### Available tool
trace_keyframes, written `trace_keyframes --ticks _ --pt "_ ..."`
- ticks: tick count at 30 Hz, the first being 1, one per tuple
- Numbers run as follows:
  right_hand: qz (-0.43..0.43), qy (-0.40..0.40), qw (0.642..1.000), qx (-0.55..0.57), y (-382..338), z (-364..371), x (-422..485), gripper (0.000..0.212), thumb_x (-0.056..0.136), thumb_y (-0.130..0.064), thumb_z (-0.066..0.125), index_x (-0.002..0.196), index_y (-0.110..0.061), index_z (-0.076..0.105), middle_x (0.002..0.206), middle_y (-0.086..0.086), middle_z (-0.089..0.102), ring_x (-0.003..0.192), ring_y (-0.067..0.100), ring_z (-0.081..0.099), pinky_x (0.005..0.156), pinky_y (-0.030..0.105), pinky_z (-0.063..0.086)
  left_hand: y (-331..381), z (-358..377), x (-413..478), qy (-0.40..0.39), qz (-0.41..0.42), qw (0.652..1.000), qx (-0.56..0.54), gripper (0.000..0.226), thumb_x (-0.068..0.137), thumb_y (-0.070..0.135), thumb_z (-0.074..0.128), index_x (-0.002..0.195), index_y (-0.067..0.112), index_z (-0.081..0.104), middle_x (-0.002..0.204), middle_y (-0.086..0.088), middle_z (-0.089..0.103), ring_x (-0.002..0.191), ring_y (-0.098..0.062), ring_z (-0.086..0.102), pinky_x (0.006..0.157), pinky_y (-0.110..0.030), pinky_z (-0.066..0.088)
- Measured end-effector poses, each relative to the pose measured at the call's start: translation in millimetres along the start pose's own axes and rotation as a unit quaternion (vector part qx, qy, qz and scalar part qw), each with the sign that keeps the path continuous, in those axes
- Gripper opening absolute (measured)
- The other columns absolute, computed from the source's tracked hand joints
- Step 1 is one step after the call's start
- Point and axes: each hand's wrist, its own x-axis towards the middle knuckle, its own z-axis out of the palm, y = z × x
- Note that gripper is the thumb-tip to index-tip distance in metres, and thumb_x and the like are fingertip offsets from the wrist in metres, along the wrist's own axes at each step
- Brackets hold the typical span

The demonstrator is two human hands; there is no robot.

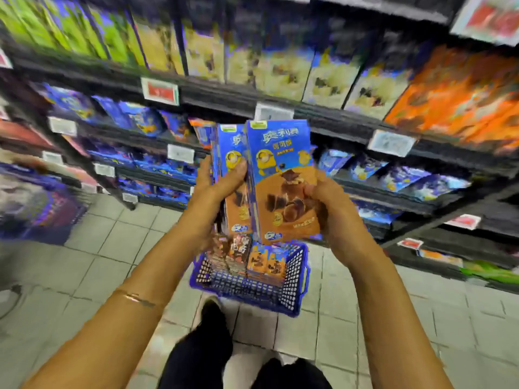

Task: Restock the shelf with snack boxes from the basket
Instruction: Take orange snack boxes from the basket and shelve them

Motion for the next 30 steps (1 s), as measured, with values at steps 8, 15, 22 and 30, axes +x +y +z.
trace_keyframes --ticks 8,15,22,30 --pt "-0.209 -0.034 0.977 -0.029 -235 13 -85 0.028 0.082 -0.027 0.063 0.109 -0.020 0.067 0.094 -0.006 0.077 0.074 0.009 0.072 0.059 0.019 0.054 218 86 -77 -0.050 0.150 0.987 -0.017 0.087 0.082 0.051 0.077 0.154 0.012 0.050 0.146 -0.018 0.066 0.132 -0.046 0.062 0.113 -0.073 0.044" --pt "-0.315 -0.016 0.949 -0.023 -327 21 -115 0.034 0.081 -0.027 0.062 0.112 -0.013 0.065 0.089 -0.002 0.076 0.074 0.011 0.072 0.061 0.024 0.055 308 125 -104 -0.083 0.237 0.968 -0.014 0.106 0.064 0.054 0.080 0.154 0.008 0.049 0.144 -0.021 0.066 0.132 -0.048 0.061 0.113 -0.067 0.047" --pt "-0.350 -0.009 0.935 -0.045 -376 28 -98 0.036 0.082 -0.026 0.065 0.116 -0.014 0.064 0.093 -0.004 0.077 0.079 0.014 0.074 0.058 0.028 0.057 368 122 -75 -0.090 0.309 0.947 -0.019 0.101 0.070 0.043 0.081 0.154 0.001 0.045 0.147 -0.028 0.061 0.134 -0.056 0.057 0.113 -0.073 0.043" --pt "-0.338 0.201 0.919 -0.036 -434 5 -1 0.023 0.099 -0.014 0.061 0.122 -0.011 0.062 0.115 0.008 0.074 0.089 0.017 0.074 0.067 0.026 0.057 422 98 -15 -0.133 0.346 0.927 -0.054 0.080 0.084 0.031 0.066 0.153 -0.003 0.045 0.141 -0.033 0.061 0.101 -0.036 0.072 0.085 -0.048 0.064"
